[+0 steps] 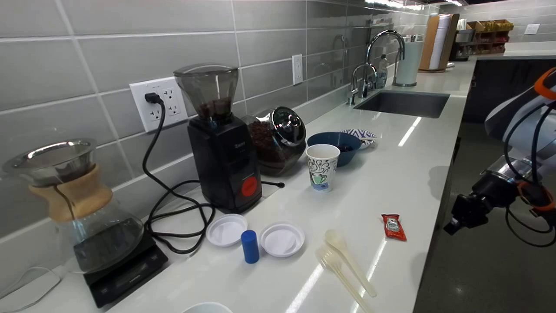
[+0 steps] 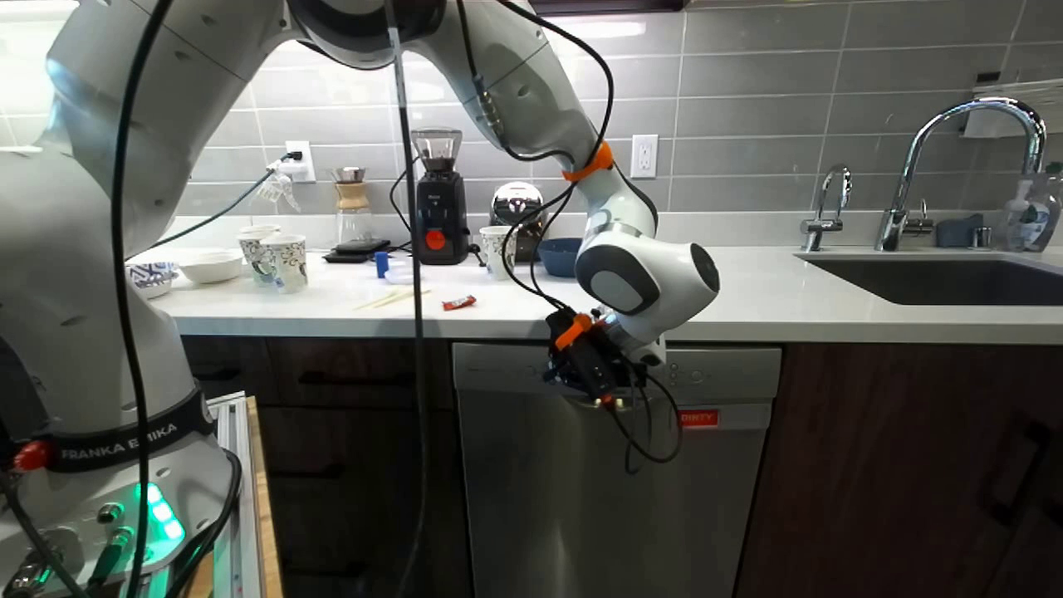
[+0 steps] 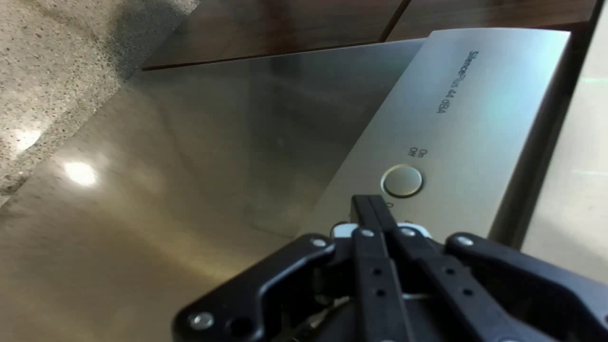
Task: Press a button on the dishwasher
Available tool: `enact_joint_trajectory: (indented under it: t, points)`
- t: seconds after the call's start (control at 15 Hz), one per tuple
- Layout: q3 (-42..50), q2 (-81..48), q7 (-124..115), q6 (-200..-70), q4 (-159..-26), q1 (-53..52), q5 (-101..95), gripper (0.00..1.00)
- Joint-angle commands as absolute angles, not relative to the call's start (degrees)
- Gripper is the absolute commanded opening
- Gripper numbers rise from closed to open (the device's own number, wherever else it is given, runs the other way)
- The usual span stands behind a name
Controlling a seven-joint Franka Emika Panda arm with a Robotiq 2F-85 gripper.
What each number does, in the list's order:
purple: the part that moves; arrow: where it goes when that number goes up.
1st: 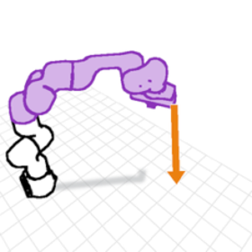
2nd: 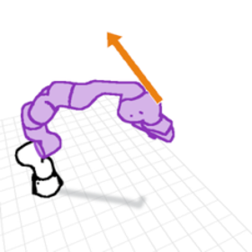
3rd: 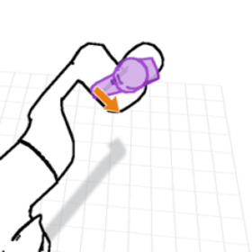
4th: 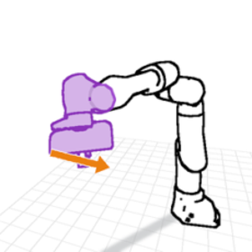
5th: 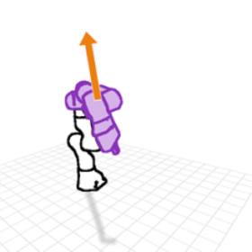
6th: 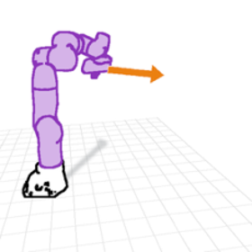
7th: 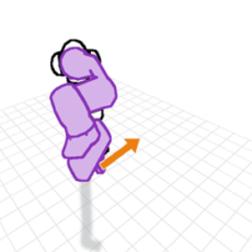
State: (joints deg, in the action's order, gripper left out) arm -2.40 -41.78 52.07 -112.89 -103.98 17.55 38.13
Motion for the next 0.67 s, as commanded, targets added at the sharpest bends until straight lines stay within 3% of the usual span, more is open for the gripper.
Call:
enact_joint_trajectory:
  t: [0.0,0.6]
  points:
    - [-2.9,-43.1,50.7,-113.8,-102.3,17.5,39.6,0.00]
    - [-3.2,-43.7,50.1,-114.9,-102.0,17.1,39.2,0.00]
